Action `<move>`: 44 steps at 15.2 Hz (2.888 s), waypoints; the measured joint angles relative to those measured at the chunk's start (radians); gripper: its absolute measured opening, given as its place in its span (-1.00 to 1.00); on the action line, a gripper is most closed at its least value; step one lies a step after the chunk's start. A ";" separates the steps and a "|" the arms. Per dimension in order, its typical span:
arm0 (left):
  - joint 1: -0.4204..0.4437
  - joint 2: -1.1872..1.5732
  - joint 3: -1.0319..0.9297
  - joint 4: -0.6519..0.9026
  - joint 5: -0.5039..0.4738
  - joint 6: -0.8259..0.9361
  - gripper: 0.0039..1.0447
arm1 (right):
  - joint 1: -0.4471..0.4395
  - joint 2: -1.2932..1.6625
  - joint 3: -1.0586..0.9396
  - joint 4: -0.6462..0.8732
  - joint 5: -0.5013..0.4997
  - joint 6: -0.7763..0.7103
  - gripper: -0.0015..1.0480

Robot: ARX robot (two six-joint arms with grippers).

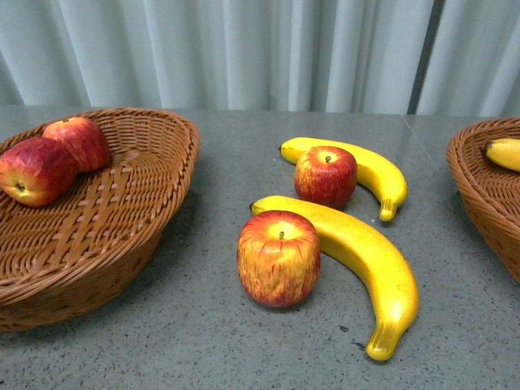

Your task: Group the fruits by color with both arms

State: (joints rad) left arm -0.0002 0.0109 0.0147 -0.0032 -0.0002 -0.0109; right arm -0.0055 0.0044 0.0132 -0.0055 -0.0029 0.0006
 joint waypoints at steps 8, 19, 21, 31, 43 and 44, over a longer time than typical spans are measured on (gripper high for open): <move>0.000 0.000 0.000 0.000 0.000 0.000 0.88 | 0.000 0.000 0.000 0.000 0.000 0.000 0.87; -0.407 1.276 0.653 0.338 0.117 0.106 0.88 | 0.000 0.000 0.000 0.001 0.003 0.000 0.87; -0.472 1.430 0.734 0.293 0.145 0.139 0.88 | 0.000 0.000 0.000 0.000 0.003 0.000 0.87; -0.540 1.644 0.830 0.170 0.129 0.151 0.88 | 0.000 0.000 0.000 0.000 0.003 0.000 0.87; -0.507 1.585 0.834 0.183 0.124 0.209 0.21 | 0.000 0.000 0.000 0.001 0.003 0.000 0.87; -0.472 1.531 0.843 0.226 0.090 0.176 0.21 | 0.000 0.000 0.000 0.000 0.003 0.000 0.87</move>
State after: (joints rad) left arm -0.4725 1.5417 0.8581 0.2230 0.0898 0.1654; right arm -0.0051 0.0044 0.0132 -0.0051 -0.0002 0.0002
